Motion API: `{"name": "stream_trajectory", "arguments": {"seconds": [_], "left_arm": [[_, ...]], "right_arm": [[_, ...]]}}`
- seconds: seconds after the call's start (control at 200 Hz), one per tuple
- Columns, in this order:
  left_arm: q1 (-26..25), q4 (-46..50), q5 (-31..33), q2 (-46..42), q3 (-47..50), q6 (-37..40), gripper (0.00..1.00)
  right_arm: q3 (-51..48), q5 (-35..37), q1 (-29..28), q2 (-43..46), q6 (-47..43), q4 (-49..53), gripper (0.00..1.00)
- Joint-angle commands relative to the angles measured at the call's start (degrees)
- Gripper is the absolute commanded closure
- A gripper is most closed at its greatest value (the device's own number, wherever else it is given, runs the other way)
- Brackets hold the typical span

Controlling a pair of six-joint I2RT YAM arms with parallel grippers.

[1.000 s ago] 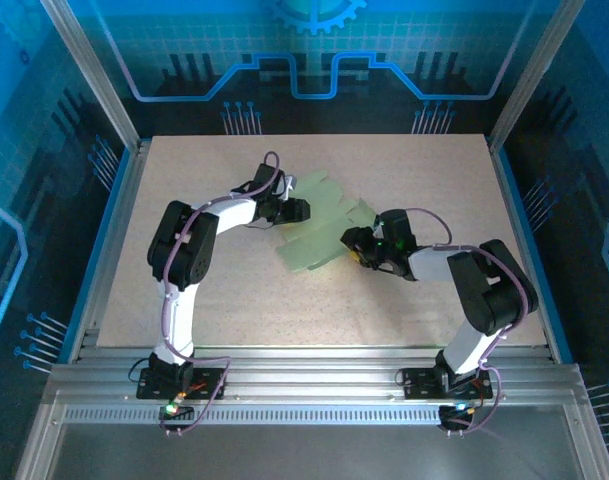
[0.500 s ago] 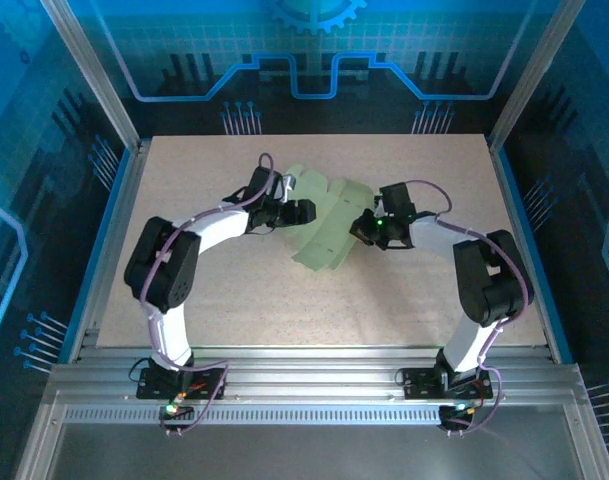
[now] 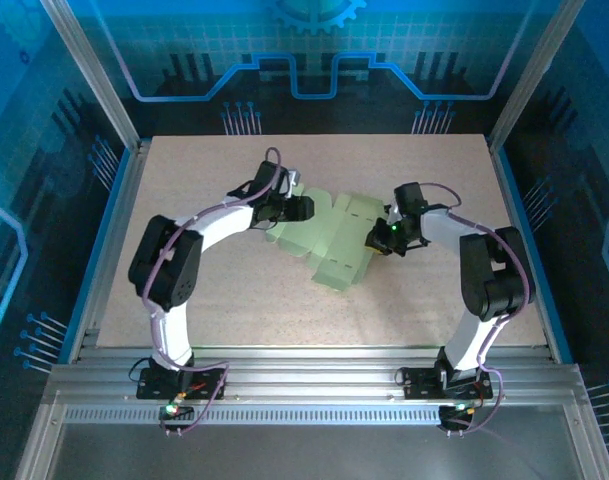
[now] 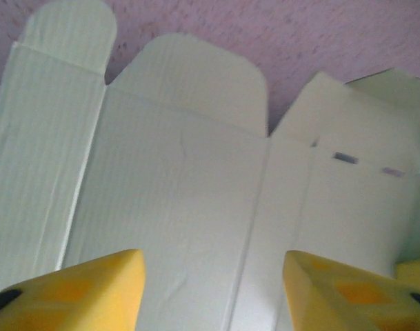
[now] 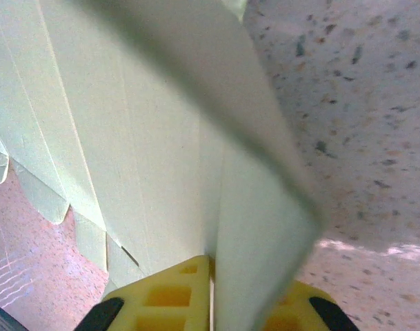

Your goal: Fold the paper box

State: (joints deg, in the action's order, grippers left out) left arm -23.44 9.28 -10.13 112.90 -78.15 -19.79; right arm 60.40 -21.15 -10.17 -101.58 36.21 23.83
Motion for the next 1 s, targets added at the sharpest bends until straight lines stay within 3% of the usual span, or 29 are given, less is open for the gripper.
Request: {"name": "stream_trajectory", "arguments": {"seconds": [0.0,0.1,0.3,0.51,0.68,0.785,0.89,0.996], "left_arm": [[-0.2,3.9,0.1,4.9,-5.7,1.9,0.56],[-0.3,5.4,-1.9,8.9,-8.7,1.5,0.70],[-1.0,8.1,-2.4,13.0,-9.9,2.7,0.78],[-1.5,10.1,-1.3,15.1,-10.3,4.0,0.80],[-2.2,11.4,-0.5,16.6,-11.1,4.2,0.81],[-2.2,11.5,-0.4,17.4,-11.1,4.1,0.81],[-2.6,11.7,0.0,17.8,-11.1,4.5,0.81],[-2.7,11.5,0.4,17.6,-10.4,4.7,0.81]], "right_arm": [[1.5,-1.0,1.6,-0.3,-2.7,2.5,0.83],[0.7,-1.9,1.5,0.7,-1.3,-0.2,0.75],[-2.7,-3.1,1.5,3.2,0.5,-7.8,0.71],[-2.4,-4.6,0.2,3.8,0.0,-9.1,0.49],[-0.1,4.3,-3.5,3.7,-2.3,-4.3,0.36],[3.2,11.0,-7.4,2.4,-3.5,0.0,0.39],[4.2,12.0,-7.7,1.7,-2.8,1.2,0.42],[3.2,12.1,-6.6,2.4,-2.3,1.3,0.40]]}}
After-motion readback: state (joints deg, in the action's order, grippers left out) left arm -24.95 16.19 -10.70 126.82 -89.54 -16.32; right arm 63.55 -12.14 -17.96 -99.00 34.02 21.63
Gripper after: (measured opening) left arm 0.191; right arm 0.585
